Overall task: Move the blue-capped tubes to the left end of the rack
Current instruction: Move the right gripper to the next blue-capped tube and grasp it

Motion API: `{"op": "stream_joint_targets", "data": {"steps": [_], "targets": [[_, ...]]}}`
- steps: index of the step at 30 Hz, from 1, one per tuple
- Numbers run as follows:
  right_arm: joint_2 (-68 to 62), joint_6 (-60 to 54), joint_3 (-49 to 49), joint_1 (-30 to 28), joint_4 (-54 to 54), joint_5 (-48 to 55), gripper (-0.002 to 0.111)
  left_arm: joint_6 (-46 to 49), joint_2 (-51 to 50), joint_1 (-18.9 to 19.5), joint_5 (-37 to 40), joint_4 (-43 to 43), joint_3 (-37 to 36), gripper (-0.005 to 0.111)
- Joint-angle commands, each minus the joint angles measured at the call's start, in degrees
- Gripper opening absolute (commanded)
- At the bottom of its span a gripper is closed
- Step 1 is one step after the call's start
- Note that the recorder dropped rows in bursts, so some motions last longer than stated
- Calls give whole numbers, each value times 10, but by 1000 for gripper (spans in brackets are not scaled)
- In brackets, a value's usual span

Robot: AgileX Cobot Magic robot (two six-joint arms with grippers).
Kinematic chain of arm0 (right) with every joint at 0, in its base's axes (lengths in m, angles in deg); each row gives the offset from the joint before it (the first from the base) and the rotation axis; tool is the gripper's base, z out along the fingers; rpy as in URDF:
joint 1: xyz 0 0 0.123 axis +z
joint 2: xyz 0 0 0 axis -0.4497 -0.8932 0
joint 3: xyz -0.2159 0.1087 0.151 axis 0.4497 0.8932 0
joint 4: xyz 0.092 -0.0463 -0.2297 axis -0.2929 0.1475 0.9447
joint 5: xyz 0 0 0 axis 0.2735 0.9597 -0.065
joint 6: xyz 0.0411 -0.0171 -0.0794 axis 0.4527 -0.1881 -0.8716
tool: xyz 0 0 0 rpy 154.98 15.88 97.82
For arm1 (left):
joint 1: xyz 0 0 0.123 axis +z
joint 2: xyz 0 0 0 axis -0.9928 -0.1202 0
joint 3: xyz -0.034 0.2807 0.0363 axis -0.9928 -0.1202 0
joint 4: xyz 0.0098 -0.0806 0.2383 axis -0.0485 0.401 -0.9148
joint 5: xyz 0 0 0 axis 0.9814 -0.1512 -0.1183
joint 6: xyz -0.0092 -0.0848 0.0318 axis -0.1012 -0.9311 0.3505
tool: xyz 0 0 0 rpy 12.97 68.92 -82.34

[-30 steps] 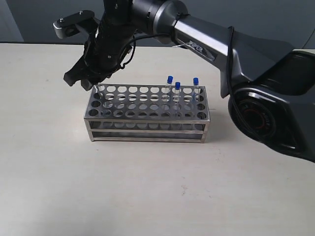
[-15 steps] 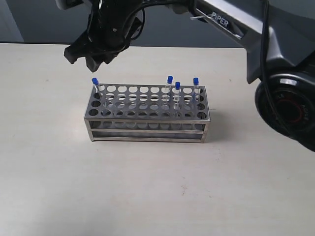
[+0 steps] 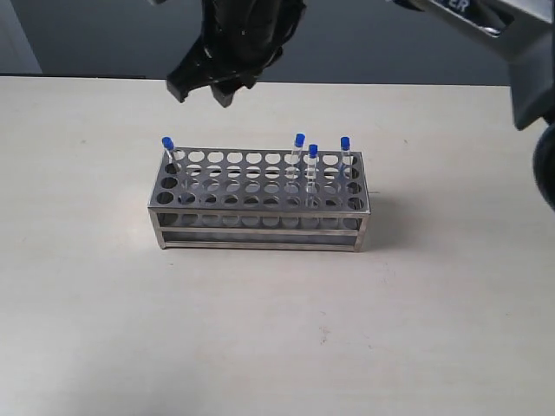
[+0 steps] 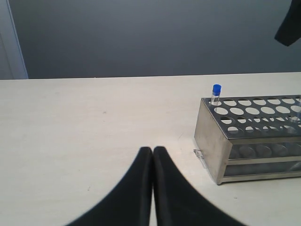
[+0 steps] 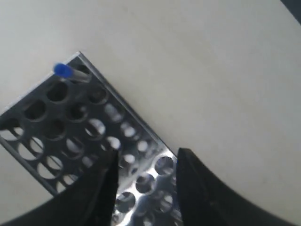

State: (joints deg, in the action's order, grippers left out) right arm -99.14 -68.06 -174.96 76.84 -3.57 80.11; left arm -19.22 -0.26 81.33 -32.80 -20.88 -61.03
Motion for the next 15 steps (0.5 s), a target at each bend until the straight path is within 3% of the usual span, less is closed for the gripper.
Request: {"op": "stream_joint_targets", "data": {"steps": [1,8,15], "targets": [[45,44,88,-5,72,2,40,0,-2,-2,-4,-1,3,1],[55,53,194,-25,90,2,40,0,-2,-2,-4,-1,3,1],[49,63,209,-28,90,-10,40,0,-2,-2,-4,-1,3,1]]}}
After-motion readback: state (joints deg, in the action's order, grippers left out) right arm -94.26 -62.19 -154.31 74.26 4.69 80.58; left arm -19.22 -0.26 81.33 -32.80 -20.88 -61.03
